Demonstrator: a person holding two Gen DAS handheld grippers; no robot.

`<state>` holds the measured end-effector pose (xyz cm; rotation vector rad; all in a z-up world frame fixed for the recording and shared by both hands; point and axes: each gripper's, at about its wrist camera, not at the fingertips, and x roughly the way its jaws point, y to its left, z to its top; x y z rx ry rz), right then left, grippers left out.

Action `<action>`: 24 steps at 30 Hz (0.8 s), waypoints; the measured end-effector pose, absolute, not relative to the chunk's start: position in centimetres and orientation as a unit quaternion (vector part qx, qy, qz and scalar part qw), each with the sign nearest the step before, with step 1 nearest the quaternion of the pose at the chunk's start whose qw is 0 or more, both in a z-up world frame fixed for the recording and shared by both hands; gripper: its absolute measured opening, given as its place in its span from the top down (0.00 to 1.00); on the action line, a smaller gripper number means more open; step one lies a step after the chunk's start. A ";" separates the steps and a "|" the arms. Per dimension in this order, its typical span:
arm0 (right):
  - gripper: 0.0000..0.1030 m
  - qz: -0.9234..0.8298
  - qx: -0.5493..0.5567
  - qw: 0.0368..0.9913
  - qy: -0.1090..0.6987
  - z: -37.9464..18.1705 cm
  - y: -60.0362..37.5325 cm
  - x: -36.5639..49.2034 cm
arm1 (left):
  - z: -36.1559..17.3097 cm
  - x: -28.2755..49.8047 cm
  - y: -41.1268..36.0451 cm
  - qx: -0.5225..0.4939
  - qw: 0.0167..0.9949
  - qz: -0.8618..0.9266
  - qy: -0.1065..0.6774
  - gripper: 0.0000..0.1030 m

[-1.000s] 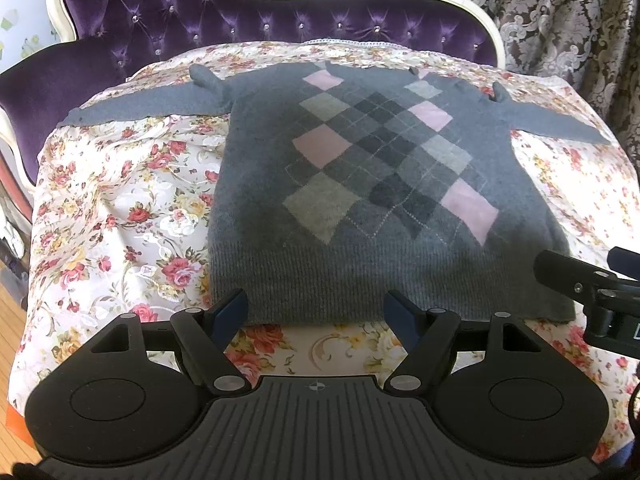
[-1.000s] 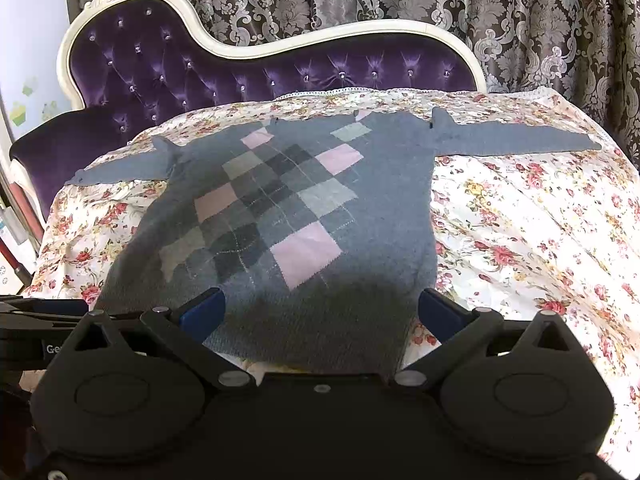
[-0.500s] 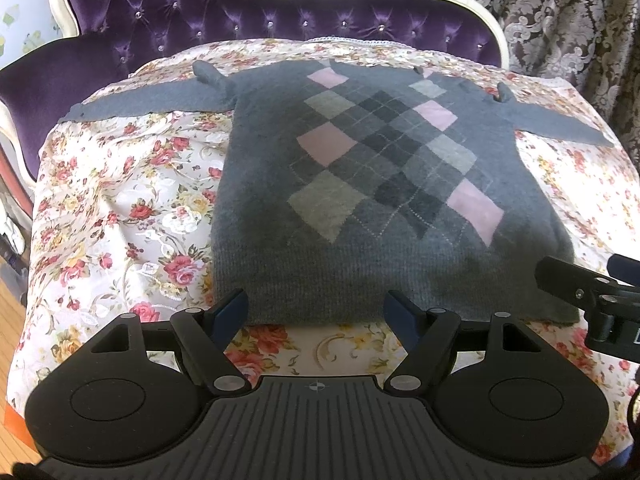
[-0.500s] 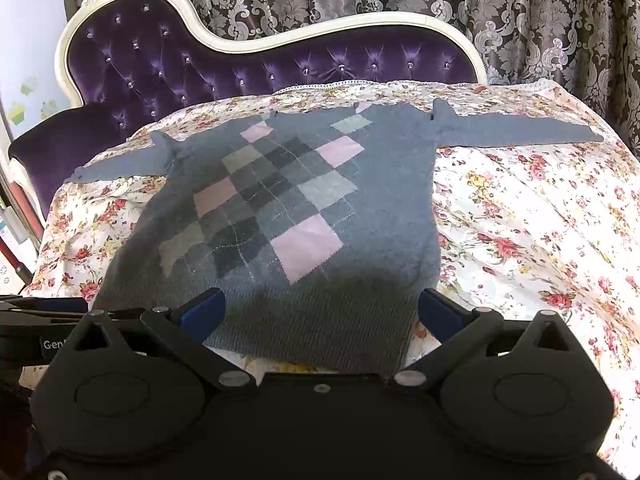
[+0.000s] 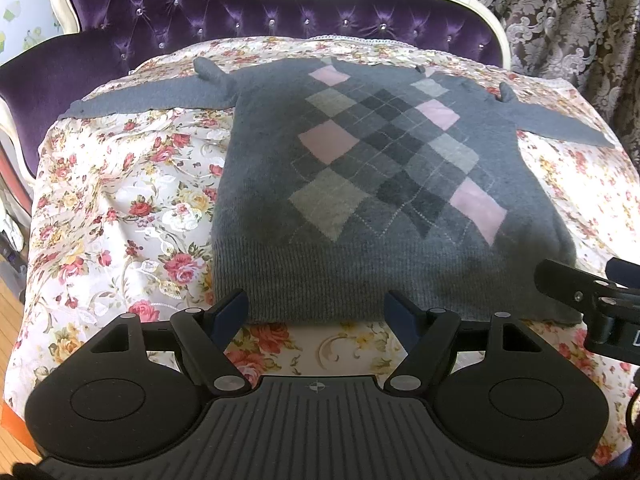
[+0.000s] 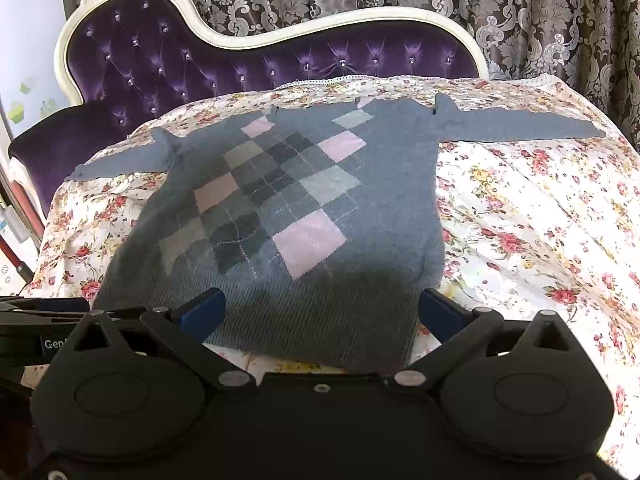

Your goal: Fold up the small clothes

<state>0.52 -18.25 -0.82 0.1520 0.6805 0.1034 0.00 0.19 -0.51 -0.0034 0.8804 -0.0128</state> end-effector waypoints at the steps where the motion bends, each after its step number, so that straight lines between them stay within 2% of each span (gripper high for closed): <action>1: 0.01 0.051 0.075 0.938 0.334 -0.8 -18.2 0.6 | -0.5 0.0 0.2 -0.002 0.905 -0.006 0.426 0.29; 24: 0.01 0.053 0.083 0.930 0.355 -1.3 -18.1 1.8 | -0.5 1.4 1.1 -0.017 0.907 -0.007 0.421 0.29</action>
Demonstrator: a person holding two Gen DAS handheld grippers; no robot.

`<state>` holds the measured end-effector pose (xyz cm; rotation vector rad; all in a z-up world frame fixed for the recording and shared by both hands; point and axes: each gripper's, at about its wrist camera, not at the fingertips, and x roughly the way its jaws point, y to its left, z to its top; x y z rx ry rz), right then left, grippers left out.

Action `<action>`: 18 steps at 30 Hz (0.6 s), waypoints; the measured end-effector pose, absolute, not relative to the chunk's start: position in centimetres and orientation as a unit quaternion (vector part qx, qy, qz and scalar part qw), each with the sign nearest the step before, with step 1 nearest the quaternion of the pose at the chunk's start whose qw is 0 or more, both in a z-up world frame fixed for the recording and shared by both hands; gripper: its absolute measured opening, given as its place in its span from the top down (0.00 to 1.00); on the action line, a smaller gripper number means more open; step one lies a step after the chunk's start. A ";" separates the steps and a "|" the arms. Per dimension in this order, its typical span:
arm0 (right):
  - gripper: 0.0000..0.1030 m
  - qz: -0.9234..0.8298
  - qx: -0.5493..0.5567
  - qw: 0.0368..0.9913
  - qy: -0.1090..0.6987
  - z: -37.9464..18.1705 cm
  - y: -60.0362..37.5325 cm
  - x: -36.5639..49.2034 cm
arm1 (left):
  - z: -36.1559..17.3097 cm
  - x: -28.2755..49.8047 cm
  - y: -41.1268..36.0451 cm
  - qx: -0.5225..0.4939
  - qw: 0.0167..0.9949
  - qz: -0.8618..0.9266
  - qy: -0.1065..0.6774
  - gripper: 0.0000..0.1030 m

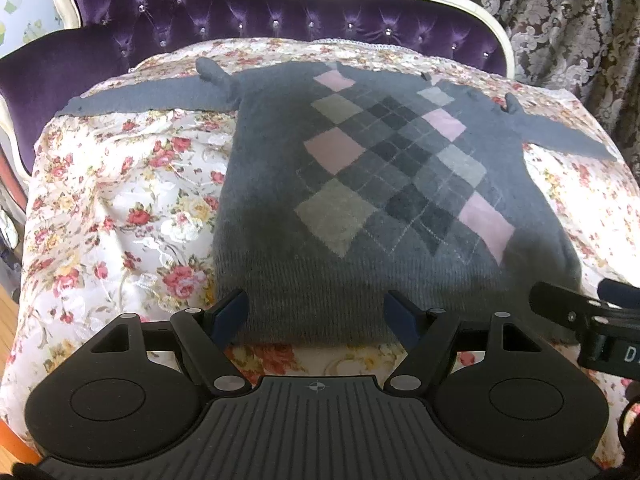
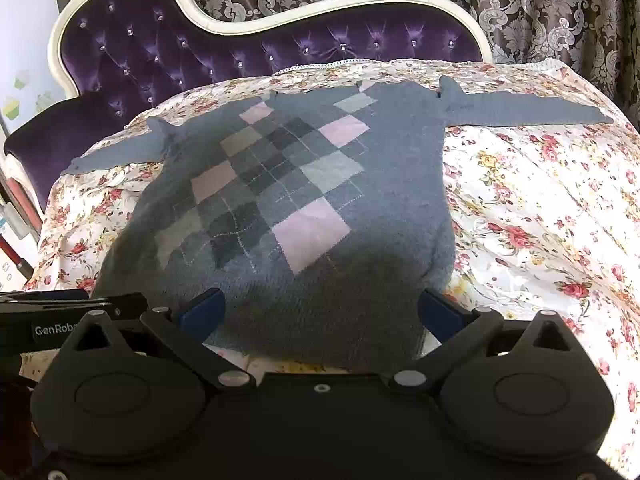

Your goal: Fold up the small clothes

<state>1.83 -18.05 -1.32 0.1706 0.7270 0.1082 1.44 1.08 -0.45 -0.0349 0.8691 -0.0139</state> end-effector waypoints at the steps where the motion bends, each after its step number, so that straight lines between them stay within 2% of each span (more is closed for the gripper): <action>1: 0.01 0.053 0.084 0.930 0.355 -1.3 -18.1 1.9 | -0.3 1.5 1.1 -0.017 0.908 -0.006 0.419 0.29; 18: 0.03 0.085 0.075 0.939 0.323 -1.1 -18.7 4.5 | -0.5 6.6 1.2 -0.015 0.914 -0.010 0.405 0.29</action>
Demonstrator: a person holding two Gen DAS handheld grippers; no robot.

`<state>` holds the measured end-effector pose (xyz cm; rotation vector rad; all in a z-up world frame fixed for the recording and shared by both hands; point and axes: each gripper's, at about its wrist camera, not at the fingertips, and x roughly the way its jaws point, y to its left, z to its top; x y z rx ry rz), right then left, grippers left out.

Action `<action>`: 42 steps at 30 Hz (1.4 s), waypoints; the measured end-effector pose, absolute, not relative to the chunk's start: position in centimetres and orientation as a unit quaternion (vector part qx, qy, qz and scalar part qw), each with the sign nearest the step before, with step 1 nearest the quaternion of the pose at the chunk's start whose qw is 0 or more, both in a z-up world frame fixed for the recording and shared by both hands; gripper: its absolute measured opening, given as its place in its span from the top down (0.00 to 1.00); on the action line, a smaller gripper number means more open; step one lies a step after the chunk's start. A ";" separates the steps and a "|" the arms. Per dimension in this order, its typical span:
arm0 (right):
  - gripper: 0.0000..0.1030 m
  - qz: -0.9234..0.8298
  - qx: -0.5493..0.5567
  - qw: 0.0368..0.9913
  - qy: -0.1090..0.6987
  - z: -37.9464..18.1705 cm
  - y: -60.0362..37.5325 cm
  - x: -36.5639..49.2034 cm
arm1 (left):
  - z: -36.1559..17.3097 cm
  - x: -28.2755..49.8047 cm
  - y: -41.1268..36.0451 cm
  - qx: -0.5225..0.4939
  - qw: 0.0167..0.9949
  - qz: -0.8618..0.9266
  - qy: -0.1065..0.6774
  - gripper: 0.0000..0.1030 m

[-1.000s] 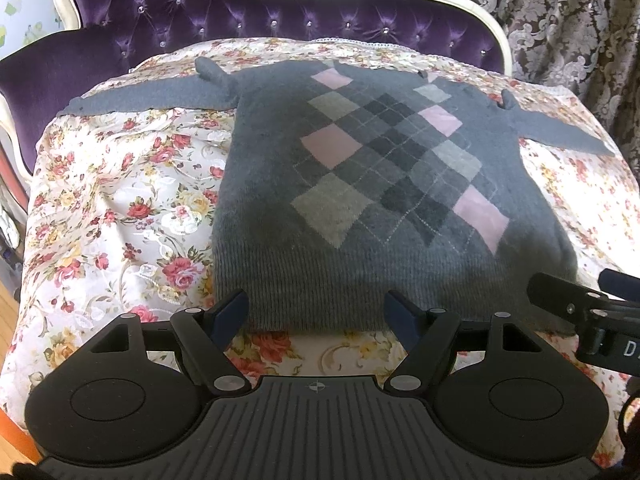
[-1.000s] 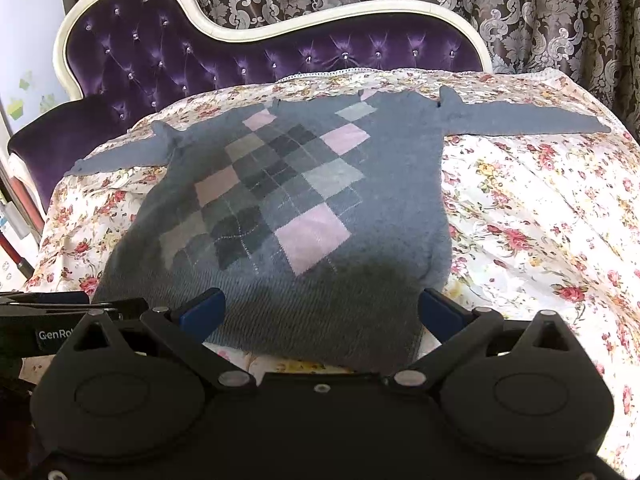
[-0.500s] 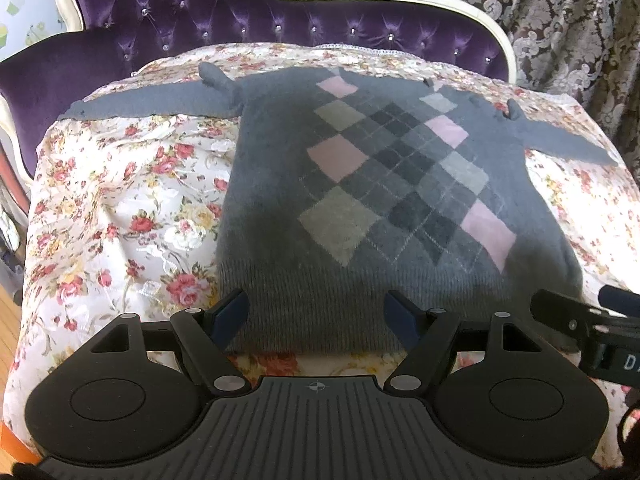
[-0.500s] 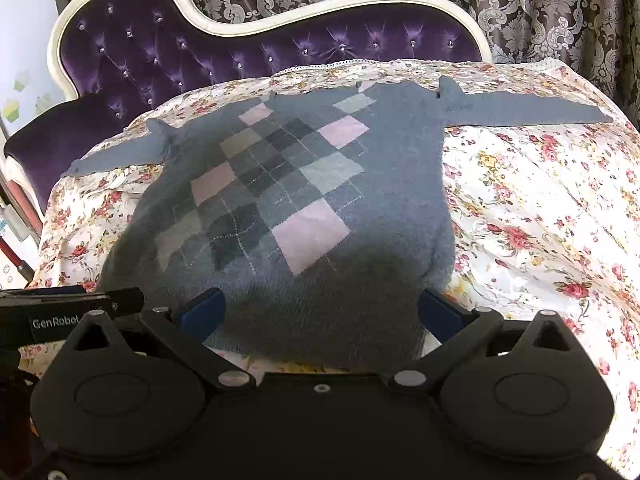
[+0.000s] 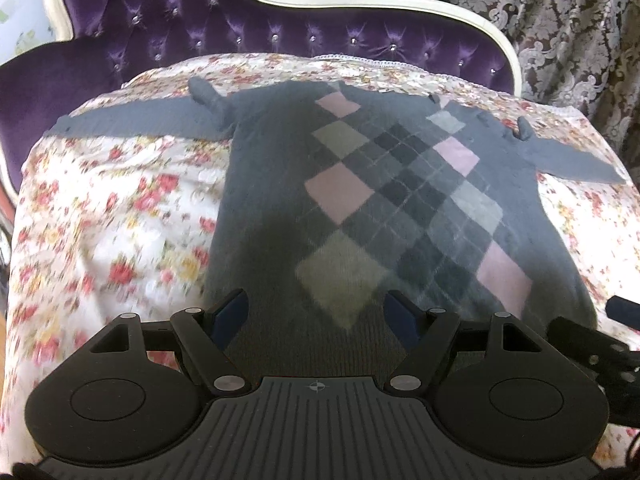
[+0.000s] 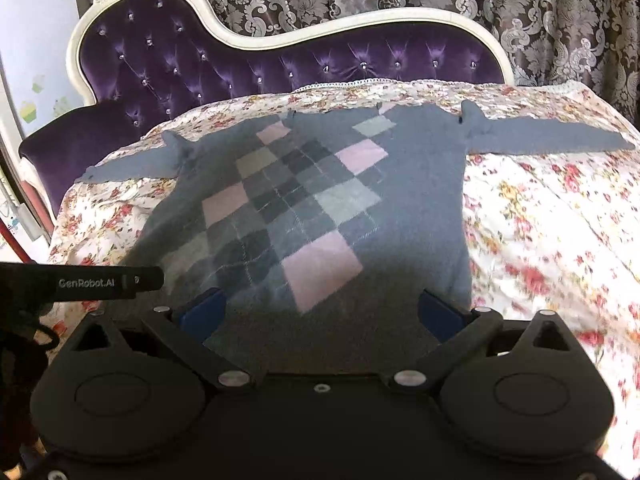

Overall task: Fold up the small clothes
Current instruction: 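Lower the right tool onto a sweater sleeve cuff and close it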

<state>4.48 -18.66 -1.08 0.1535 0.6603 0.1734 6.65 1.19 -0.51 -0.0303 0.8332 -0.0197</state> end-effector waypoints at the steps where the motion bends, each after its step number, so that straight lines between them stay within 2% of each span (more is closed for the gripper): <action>1: 0.05 0.087 0.079 0.939 0.323 -1.1 -19.0 4.9 | -0.5 7.1 1.1 -0.010 0.915 -0.010 0.404 0.29; 4: 0.06 0.101 0.091 0.935 0.328 -1.1 -20.0 6.4 | -0.9 8.8 0.8 0.002 0.917 -0.008 0.399 0.29; 6: 0.12 0.109 0.087 0.932 0.335 -1.1 -20.6 7.8 | -1.2 9.8 0.7 0.005 0.918 -0.009 0.397 0.29; 8: 0.29 0.109 0.076 0.929 0.346 -1.1 -20.9 9.4 | -1.5 10.9 0.7 0.005 0.918 -0.009 0.397 0.29; 9: 0.32 0.108 0.073 0.928 0.349 -1.1 -21.2 10.4 | -1.7 11.4 0.6 0.003 0.919 -0.010 0.395 0.29; 19: 0.36 0.101 0.023 0.946 0.308 -0.3 -21.8 19.2 | -3.5 15.7 -0.4 0.036 0.916 -0.009 0.399 0.29; 22: 0.61 0.104 0.014 0.945 0.309 -0.7 -21.7 22.4 | -4.1 16.3 -0.3 0.025 0.914 -0.015 0.405 0.29; 31: 0.61 0.104 0.012 0.948 0.301 -0.7 -22.1 29.4 | -1.1 19.4 1.3 -0.037 0.923 -0.007 0.382 0.29; 33: 0.65 0.099 0.008 0.950 0.297 -0.6 -22.3 31.4 | -0.5 20.1 1.3 -0.031 0.927 -0.001 0.375 0.29; 35: 0.76 0.087 0.010 0.952 0.295 -0.8 -22.4 33.5 | -0.6 20.5 1.0 -0.022 0.927 0.004 0.375 0.29; 42: 0.76 0.054 0.020 0.945 0.322 -2.7 -21.7 40.2 | -3.1 20.9 0.1 -0.004 0.916 0.003 0.402 0.29</action>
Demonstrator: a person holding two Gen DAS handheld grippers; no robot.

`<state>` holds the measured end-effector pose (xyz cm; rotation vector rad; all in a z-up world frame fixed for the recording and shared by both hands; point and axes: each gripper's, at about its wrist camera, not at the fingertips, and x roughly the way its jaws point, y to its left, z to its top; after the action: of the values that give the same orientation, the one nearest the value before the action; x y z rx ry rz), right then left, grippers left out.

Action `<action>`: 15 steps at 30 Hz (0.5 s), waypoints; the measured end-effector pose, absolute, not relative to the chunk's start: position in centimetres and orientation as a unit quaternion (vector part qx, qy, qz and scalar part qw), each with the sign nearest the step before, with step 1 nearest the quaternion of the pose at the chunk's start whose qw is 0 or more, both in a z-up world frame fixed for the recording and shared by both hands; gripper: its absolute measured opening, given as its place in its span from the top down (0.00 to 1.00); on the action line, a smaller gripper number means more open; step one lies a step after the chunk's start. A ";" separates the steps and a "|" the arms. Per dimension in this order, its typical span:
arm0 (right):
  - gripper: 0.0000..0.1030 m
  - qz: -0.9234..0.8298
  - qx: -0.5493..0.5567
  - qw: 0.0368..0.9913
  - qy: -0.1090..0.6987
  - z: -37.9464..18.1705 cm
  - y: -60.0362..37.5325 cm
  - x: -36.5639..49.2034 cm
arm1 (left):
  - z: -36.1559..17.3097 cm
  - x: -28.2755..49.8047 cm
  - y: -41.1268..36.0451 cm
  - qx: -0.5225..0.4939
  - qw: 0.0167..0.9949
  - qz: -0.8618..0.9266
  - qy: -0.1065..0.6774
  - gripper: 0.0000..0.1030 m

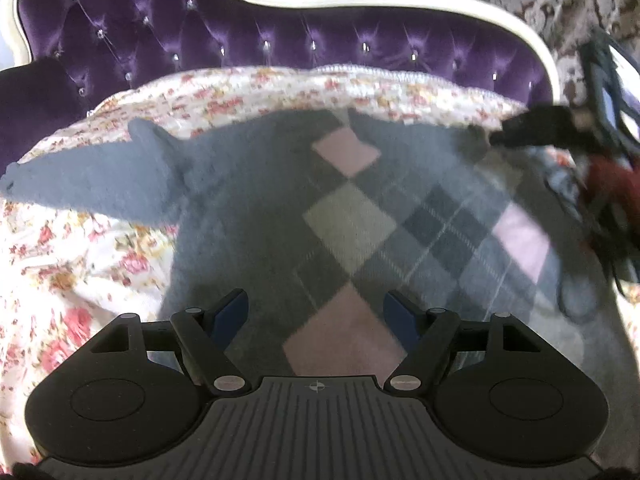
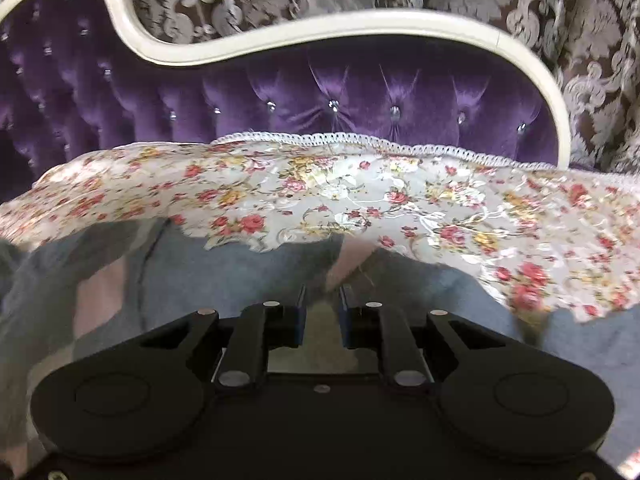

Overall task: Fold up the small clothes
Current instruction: 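Lower the right tool onto a sweater sleeve cuff and close it, then lift the gripped sleeve cuff up with the right tool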

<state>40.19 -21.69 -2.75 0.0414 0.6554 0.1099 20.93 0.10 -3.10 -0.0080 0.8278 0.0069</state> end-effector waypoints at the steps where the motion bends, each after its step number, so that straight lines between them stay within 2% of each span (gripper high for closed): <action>1: 0.76 0.045 0.018 0.944 0.328 -3.1 -21.6 40.9 | -3.4 20.9 0.1 -0.003 0.914 0.003 0.406 0.29; 4: 0.76 0.029 0.019 0.940 0.340 -4.5 -22.0 42.1 | -4.3 20.8 0.1 -0.004 0.913 0.004 0.409 0.28; 9: 0.76 0.032 0.014 0.945 0.324 -4.4 -22.8 42.6 | -4.8 20.5 -0.2 0.008 0.919 0.006 0.393 0.19; 11: 0.72 0.036 0.033 0.947 0.317 -4.1 -23.5 42.5 | -5.1 20.3 -0.2 0.011 0.923 0.007 0.383 0.12; 15: 0.67 0.042 0.112 0.949 0.291 -2.9 -26.5 40.9 | -5.3 20.3 0.1 0.002 0.924 0.010 0.382 0.08</action>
<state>40.89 -26.48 -2.94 0.2275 0.5922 0.0859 20.32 0.09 -5.29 0.0045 0.7838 0.0200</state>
